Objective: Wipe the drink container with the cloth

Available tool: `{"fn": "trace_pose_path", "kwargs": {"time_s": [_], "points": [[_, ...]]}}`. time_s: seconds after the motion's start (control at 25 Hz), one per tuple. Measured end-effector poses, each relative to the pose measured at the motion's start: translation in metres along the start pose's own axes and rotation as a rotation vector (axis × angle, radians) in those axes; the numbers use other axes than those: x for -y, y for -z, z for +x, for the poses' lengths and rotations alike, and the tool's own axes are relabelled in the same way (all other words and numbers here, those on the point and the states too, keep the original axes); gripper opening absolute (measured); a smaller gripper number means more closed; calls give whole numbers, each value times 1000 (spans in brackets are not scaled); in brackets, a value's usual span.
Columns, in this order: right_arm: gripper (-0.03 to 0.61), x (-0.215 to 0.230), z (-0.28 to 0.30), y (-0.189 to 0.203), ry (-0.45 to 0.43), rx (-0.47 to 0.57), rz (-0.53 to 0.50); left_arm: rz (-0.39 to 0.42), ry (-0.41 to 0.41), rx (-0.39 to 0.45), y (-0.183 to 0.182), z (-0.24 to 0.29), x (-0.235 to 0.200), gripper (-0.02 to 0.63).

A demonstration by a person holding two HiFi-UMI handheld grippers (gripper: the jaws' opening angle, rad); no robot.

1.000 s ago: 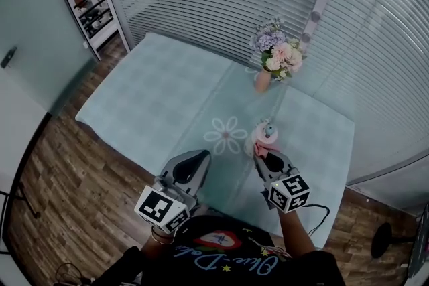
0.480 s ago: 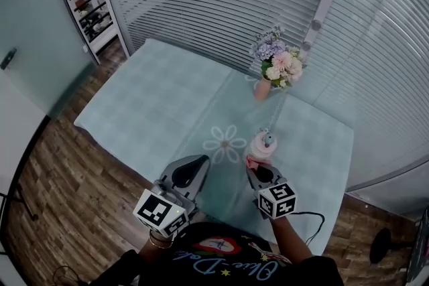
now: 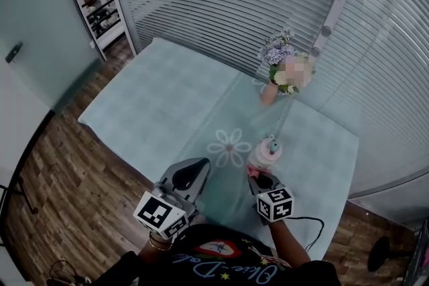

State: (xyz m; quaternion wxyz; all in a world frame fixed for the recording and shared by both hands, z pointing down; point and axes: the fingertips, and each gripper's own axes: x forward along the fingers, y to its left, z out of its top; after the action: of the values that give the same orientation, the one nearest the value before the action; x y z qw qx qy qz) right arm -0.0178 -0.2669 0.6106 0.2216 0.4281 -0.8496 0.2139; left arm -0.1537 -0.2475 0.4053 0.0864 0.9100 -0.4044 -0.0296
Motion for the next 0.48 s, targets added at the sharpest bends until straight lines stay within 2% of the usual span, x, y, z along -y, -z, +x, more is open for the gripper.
{"fn": "trace_pose_path", "kwargs": {"time_s": [0.24,0.48], "points": [[28,-6,-5,-3,-12,-4,-14,1,-9,0,0,-3,4,5],[28,-59,-16,-37,-185,73,-86,-5,-30,-9,5,-6,4,5]]}}
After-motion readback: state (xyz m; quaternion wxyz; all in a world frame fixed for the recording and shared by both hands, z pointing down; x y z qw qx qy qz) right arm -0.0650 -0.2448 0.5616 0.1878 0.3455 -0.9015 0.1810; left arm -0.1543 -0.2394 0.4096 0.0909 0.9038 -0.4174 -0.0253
